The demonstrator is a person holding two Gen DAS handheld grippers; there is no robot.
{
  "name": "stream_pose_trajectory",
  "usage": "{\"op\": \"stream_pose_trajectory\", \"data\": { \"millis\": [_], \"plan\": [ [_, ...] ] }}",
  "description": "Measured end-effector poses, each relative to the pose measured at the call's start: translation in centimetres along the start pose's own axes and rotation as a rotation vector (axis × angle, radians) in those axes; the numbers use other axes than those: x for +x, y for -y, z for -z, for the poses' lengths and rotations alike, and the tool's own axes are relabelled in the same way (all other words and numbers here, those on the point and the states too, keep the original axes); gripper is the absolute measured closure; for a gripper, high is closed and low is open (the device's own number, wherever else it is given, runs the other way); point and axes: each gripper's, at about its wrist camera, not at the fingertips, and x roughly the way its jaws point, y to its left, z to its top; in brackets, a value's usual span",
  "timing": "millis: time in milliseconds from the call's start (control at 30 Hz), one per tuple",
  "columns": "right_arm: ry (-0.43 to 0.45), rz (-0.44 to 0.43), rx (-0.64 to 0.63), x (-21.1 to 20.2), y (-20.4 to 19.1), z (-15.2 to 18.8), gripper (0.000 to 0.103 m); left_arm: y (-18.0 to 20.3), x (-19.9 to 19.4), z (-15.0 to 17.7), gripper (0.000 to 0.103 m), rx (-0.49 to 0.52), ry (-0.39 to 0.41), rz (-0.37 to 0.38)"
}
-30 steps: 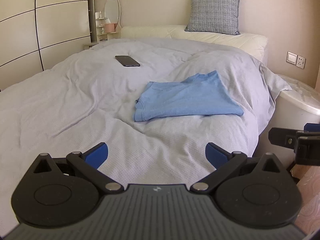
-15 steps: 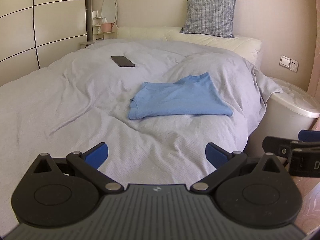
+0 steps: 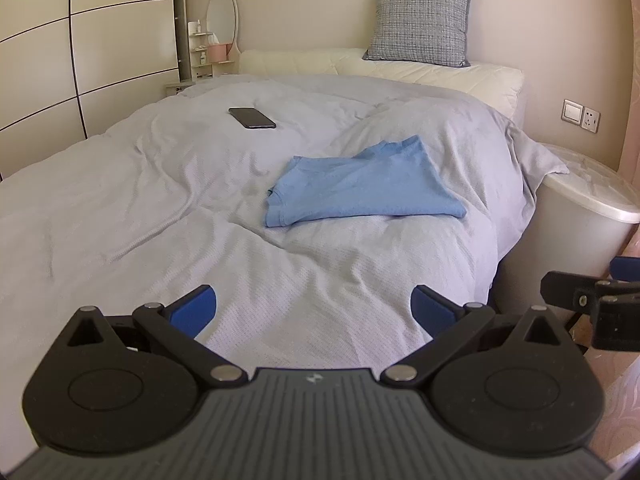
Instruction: Fold clothes
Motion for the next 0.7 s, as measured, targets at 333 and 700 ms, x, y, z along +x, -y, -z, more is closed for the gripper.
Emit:
{"op": "stream_pose_trajectory", "data": {
  "millis": [333, 700],
  "plan": [
    [0.008, -0.006, -0.007, -0.5, -0.1, -0.2, 0.003, 0.5, -0.4, 0.0, 0.001, 0.016, 0.005, -0.015],
    [0.017, -0.004, -0.001, -1.6, 0.5, -0.3, 0.003, 1.3, -0.8, -0.3, 0.001, 0.020, 0.007, -0.011]
  ]
}}
